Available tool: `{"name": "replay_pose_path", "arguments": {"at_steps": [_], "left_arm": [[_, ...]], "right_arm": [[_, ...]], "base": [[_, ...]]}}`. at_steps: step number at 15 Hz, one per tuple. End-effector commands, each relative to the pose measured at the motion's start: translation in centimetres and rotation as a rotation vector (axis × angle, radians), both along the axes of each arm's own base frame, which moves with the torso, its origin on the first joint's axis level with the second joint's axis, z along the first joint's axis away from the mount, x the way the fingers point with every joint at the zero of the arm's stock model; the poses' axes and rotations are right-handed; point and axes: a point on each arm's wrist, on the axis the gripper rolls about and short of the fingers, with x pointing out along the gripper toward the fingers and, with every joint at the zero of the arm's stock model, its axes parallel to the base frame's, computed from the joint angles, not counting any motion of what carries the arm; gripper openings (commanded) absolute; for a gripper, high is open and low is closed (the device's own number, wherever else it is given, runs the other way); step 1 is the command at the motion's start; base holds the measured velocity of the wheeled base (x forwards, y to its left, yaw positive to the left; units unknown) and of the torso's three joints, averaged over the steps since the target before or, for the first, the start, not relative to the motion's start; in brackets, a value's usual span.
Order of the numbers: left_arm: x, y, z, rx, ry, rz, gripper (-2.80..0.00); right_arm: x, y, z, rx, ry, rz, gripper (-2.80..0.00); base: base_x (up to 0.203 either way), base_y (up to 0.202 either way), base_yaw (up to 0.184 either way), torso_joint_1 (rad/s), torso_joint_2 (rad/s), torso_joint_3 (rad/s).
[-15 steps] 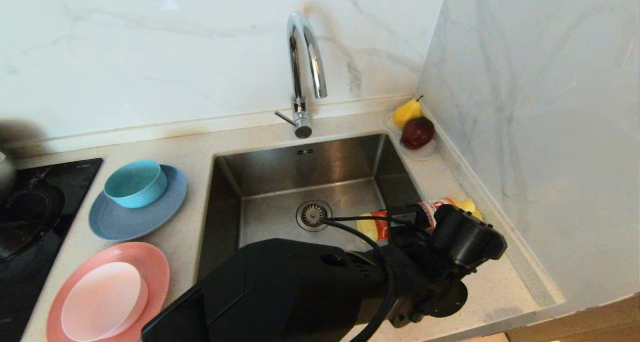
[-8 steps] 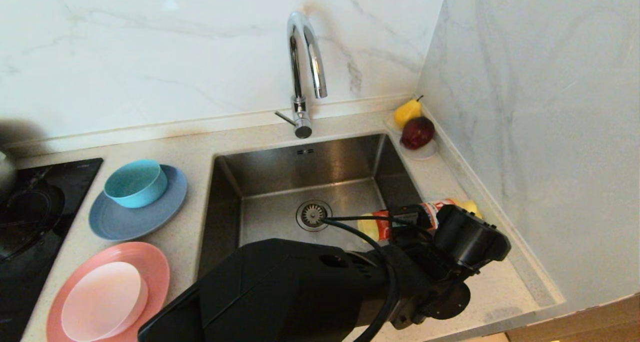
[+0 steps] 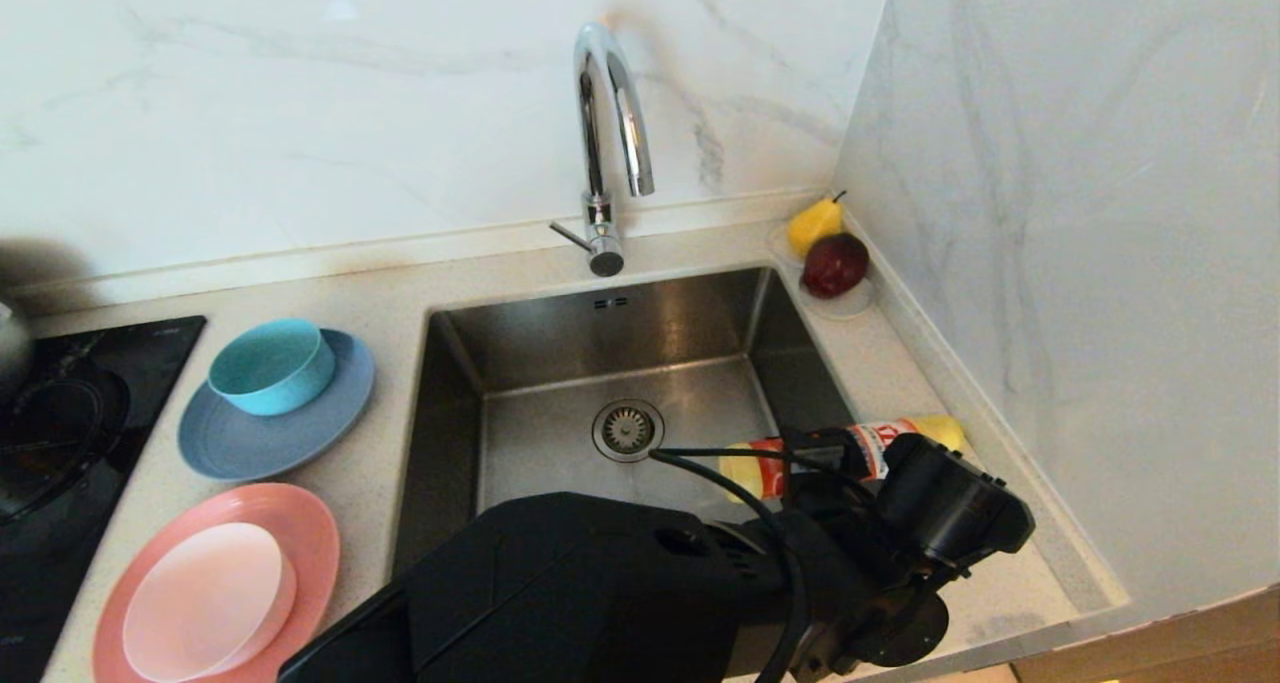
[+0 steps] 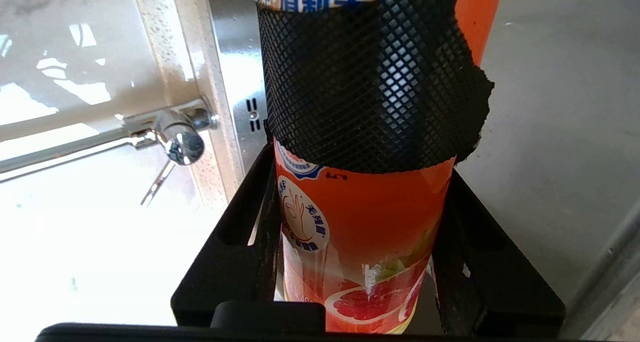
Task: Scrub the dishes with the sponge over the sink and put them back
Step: Squeeze it onto the sponge
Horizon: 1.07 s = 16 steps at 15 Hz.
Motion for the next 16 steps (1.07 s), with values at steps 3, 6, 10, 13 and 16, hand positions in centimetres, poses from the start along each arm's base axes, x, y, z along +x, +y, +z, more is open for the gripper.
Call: {"name": "replay_pose_path", "arguments": {"at_steps": [3, 6, 10, 13, 16], "left_arm": [[-0.1, 0.2, -0.2, 0.001, 0.0, 0.008, -2.8], [0.0, 0.1, 0.2, -0.051, -0.012, 0.016, -2.8], [-0.2, 0.1, 0.3, -0.135, -0.018, 0.033, -2.8], [-0.2, -0.1, 0.7, -0.204, -0.031, 0.043, -2.8], [-0.5, -0.4, 1.3, -0.285, -0.036, 0.043, -2.8]], "right_arm": [[0.0, 0.0, 0.0, 0.0, -0.002, 0.001, -2.8], [0.0, 0.0, 0.0, 0.0, -0.002, 0.001, -2.8], [0.0, 0.0, 0.0, 0.0, -0.002, 0.001, -2.8], [0.0, 0.0, 0.0, 0.0, -0.002, 0.001, -2.8], [0.0, 0.0, 0.0, 0.0, -0.002, 0.001, -2.8]], "base": [[0.0, 0.0, 0.0, 0.0, 0.0, 0.0], [0.0, 0.0, 0.0, 0.0, 0.0, 0.0], [0.0, 0.0, 0.0, 0.0, 0.0, 0.0], [0.0, 0.0, 0.0, 0.0, 0.0, 0.0], [0.0, 0.0, 0.0, 0.0, 0.0, 0.0]]}}
